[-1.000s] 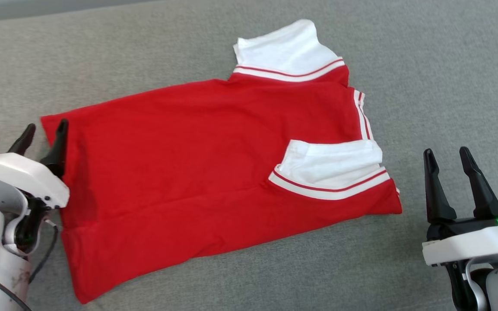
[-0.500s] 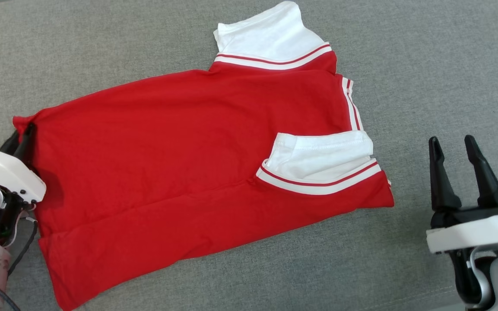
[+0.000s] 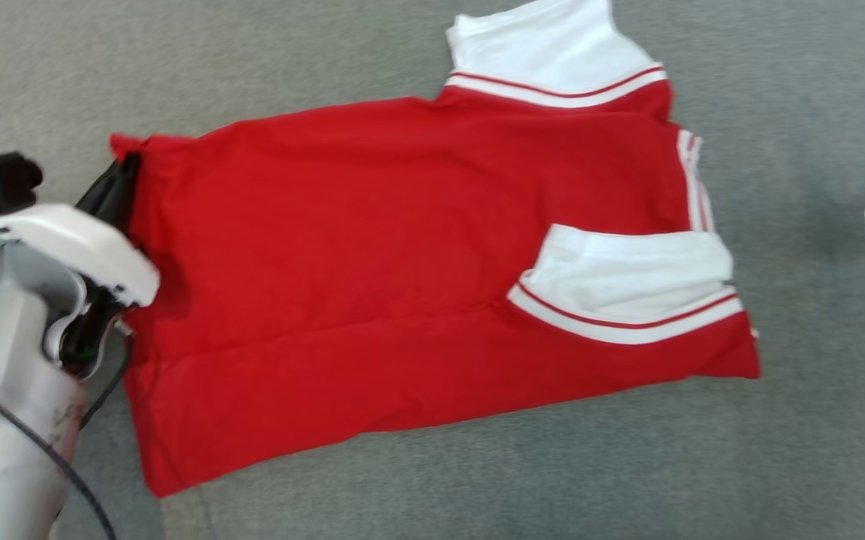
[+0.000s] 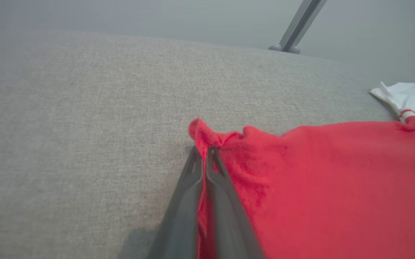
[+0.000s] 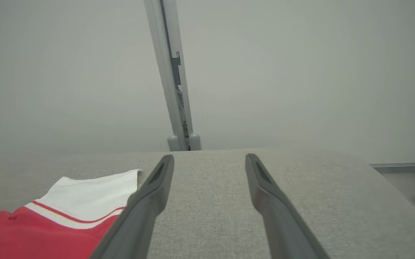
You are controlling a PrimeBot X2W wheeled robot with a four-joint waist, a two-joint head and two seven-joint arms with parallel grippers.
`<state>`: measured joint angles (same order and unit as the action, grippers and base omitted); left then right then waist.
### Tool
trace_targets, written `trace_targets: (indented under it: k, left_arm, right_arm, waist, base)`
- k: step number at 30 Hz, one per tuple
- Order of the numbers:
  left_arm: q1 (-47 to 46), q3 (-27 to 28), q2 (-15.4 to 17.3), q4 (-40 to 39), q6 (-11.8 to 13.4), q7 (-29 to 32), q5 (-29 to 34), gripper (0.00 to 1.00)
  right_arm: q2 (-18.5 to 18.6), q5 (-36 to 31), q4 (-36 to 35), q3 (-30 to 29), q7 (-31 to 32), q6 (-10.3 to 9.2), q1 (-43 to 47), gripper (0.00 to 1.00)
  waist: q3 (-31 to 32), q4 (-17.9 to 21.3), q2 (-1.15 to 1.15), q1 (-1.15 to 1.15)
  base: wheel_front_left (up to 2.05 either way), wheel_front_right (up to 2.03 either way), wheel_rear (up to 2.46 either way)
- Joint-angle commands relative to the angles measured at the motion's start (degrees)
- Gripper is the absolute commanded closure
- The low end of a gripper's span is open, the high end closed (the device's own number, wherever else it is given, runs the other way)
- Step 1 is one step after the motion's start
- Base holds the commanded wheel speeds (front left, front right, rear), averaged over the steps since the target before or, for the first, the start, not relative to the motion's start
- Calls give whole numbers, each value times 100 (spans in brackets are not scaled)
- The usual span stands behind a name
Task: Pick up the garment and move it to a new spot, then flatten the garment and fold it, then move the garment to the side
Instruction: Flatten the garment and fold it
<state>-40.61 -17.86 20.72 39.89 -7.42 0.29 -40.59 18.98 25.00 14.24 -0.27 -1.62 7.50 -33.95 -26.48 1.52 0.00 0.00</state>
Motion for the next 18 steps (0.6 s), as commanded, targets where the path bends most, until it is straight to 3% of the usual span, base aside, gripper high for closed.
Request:
trace_targets:
  k: [1, 10, 18]
  left_arm:
    - [-231, -128, -70, -72, -6, -53, -29, 100]
    - [-862, -970, -613, -278, -6, -203, -112, 100]
    - [-1193, -1651, -831, -252, -6, -468, -303, 100]
  right_arm:
    - [175, 117, 306, 232, 120, -3, -378, 0]
    - [758, 619, 1633, 1367, 583, -2, -1791, 0]
    - [1064, 1100, 2600, 2181, 1062, -2, -2774, 0]
  waist:
    - [-253, -395, 0, 0]
    - [-678, -1371, 0, 0]
    - [-907, -1881, 0, 0]
  base:
    - [0, 0, 0]
    - [0, 0, 0]
    - [0, 0, 0]
